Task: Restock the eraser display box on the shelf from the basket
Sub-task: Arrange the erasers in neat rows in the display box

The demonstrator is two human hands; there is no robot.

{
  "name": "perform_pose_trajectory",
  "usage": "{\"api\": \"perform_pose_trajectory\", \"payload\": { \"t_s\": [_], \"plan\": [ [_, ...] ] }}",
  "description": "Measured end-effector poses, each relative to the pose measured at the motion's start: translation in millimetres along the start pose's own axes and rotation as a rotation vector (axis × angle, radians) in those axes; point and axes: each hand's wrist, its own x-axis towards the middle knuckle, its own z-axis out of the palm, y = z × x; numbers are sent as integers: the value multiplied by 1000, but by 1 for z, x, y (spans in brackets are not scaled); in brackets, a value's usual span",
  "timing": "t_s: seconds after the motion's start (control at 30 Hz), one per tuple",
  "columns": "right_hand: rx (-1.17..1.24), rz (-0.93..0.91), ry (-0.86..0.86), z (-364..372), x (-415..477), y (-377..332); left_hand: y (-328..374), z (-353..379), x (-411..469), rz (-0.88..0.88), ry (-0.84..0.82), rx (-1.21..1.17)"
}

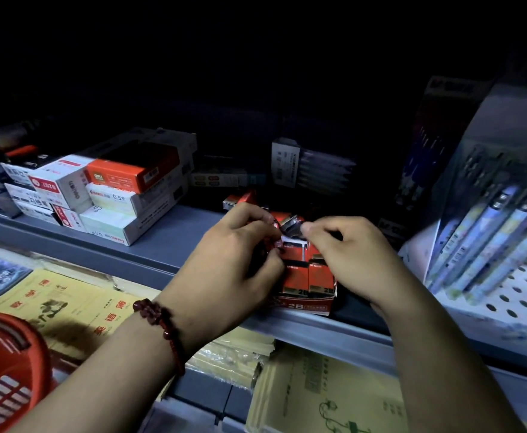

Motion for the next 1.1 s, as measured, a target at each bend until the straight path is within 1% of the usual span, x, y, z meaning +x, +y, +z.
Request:
{"api": "perform_pose_trajectory", "payload": {
  "t_s": [0.13, 0.3, 0.43, 0.57, 0.8, 1.1],
  "plan": [
    [124, 78, 29, -6, 1, 4, -1, -1, 0, 0, -11, -7],
    [79, 39, 75, -7, -9, 3, 1, -2, -1, 19, -86, 50],
    [59, 28, 96, -9, -11, 2, 1, -1, -1, 73, -90, 69],
    [90, -9, 93, -5, -11, 5, 2, 1, 0, 85, -70, 112],
    [93, -25, 144, -1, -14, 7, 4, 1, 1, 84, -135, 186],
    [122, -22, 129, -2, -14, 11, -4, 1, 3, 90, -138, 133]
  ]
}}
